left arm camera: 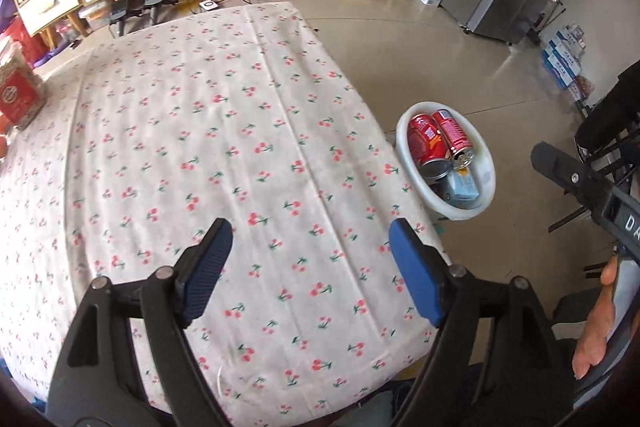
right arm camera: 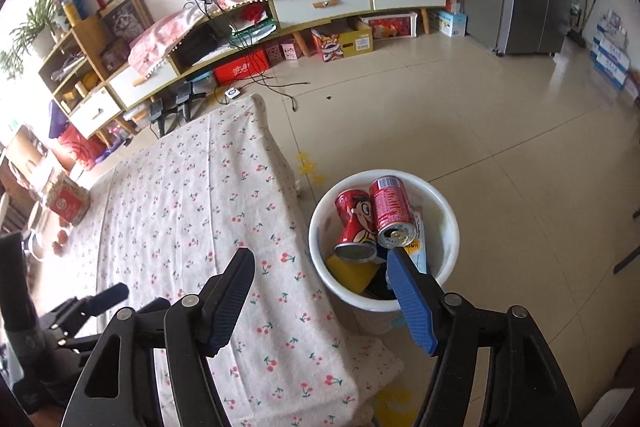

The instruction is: Collect trash

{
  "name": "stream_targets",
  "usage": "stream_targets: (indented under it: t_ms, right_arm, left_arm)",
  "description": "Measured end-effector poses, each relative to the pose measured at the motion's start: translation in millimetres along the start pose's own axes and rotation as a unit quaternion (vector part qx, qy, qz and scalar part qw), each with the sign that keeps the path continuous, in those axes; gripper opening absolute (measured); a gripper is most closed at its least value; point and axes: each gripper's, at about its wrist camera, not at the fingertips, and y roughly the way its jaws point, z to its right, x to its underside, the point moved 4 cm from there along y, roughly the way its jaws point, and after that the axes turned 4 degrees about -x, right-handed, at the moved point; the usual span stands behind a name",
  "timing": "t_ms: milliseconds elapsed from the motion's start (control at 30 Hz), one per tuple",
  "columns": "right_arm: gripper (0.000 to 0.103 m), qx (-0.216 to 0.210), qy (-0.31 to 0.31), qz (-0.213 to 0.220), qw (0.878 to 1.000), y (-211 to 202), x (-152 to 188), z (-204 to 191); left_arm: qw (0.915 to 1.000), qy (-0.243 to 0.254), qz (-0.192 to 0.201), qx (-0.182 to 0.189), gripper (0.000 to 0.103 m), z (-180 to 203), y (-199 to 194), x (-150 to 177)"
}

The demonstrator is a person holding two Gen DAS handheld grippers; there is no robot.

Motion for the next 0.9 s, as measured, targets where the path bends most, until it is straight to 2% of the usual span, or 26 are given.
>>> stream_targets:
  t_ms: [67, 100, 133, 200, 267, 333, 433, 600, 733, 900]
  right_arm:
    - [0.075, 0.005, -0.008, 0.018, 1.0, -13.9, 13.2, -16.3]
    - [0.079, 0.005, -0.008, 0.026, 1.0, -21.0, 20.5, -22.4]
    - [0.083, 0.008, -0.006, 0.035, 0.999, -28.6, 28.8, -27.7]
    - [0.085, 0.026, -0.003, 0.052, 0.998, -40.9, 46.1, -31.5]
    - [0.085, 0.043, -0.005, 0.061, 0.997, -46.1, 60.4, -34.1]
    - [0.085, 0.054, -0.017, 0.051, 0.997, -43.9, 70.1, -37.3]
    - [0.085, 0.047, -0.045, 0.029, 0.997, -36.9, 81.5, -46.6]
    - [0.086, 0.052, -0.049, 0.022, 0.997, -30.3, 90.5, -45.6]
    - [0.086, 0.068, -0.05, 0.011, 0.996, -20.3, 91.5, -38.6]
    - [0.086, 0.052, -0.055, -0.01, 0.997, -10.9, 95.1, -38.7]
  left_arm:
    - [1.0, 0.0, 0.008, 0.005, 0.083, -9.9, -11.0, 9.0]
    - [0.9999, 0.003, 0.014, 0.002, 0.084, -15.0, -16.0, 14.2]
    - [0.9997, 0.007, 0.022, -0.006, 0.087, -19.8, -20.5, 19.4]
    - [0.9989, 0.015, 0.033, -0.029, 0.092, -31.3, -25.3, 29.6]
    - [0.9979, 0.016, 0.035, -0.051, 0.092, -41.8, -25.8, 39.2]
    - [0.9978, 0.01, 0.035, -0.056, 0.092, -50.5, -29.4, 46.5]
    - [0.9975, 0.004, 0.039, -0.058, 0.092, -54.2, -32.8, 50.3]
    - [0.9952, 0.017, 0.052, -0.082, 0.092, -49.9, -34.6, 49.9]
    - [0.9956, 0.021, 0.051, -0.076, 0.092, -42.6, -31.9, 49.0]
    - [0.9948, 0.027, 0.039, -0.09, 0.093, -37.0, -24.5, 50.7]
